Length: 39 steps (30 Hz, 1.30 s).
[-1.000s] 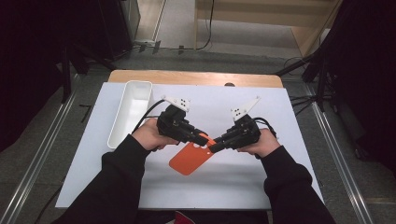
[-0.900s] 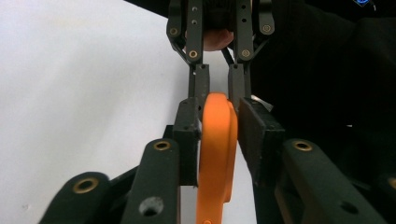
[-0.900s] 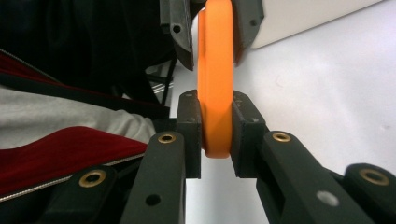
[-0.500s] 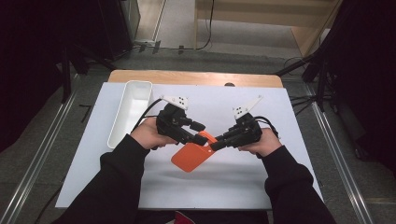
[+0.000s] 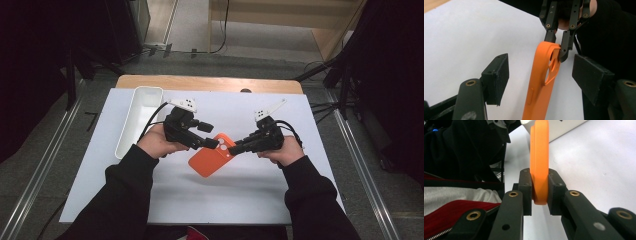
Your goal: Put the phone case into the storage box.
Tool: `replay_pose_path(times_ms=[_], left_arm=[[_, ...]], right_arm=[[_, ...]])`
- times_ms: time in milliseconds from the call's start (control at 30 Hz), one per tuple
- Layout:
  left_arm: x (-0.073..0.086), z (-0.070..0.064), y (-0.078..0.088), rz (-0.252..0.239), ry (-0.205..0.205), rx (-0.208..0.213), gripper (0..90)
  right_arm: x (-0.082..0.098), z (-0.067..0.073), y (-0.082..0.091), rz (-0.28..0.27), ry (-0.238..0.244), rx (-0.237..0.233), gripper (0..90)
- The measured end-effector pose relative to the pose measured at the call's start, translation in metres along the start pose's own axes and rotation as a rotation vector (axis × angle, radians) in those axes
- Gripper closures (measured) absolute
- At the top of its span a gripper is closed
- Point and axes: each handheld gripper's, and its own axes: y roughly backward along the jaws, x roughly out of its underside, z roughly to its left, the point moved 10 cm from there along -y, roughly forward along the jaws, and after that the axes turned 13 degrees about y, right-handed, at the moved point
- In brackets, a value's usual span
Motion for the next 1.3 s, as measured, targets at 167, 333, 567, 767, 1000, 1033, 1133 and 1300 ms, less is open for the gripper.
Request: replay_pose_path(times_ms=[167, 333, 567, 767, 1000, 1033, 1133, 1300], left_arm=[[0.0, 0.005, 0.002, -0.013, 0.011, -0.032, 24.9], [0.0, 0.009, 0.003, -0.017, 0.029, -0.07, 19.1], [0.002, 0.014, 0.005, -0.02, 0.052, -0.098, 10.9], [0.007, 0.014, 0.001, -0.01, 0.05, -0.125, 7.6], [0.011, 0.013, -0.002, -0.01, 0.028, -0.155, 7.6], [0.012, 0.013, -0.003, -0.013, 0.02, -0.168, 7.6], [0.014, 0.014, -0.003, -0.017, 0.003, -0.182, 7.6], [0.017, 0.015, -0.005, -0.012, -0.01, -0.202, 7.8]], right_arm=[[0.0, -0.004, 0.002, 0.001, -0.044, 0.017, 75.5], [-0.001, -0.007, 0.005, -0.009, -0.069, 0.05, 75.5], [-0.002, -0.011, 0.006, -0.017, -0.113, 0.061, 75.5], [-0.002, -0.013, 0.007, -0.012, -0.146, 0.069, 75.5], [-0.002, -0.015, 0.008, -0.012, -0.164, 0.085, 75.4], [-0.001, -0.017, 0.009, -0.013, -0.171, 0.099, 75.5], [-0.002, -0.017, 0.01, -0.017, -0.179, 0.105, 75.5], [-0.002, -0.019, 0.011, -0.021, -0.196, 0.117, 75.5]])
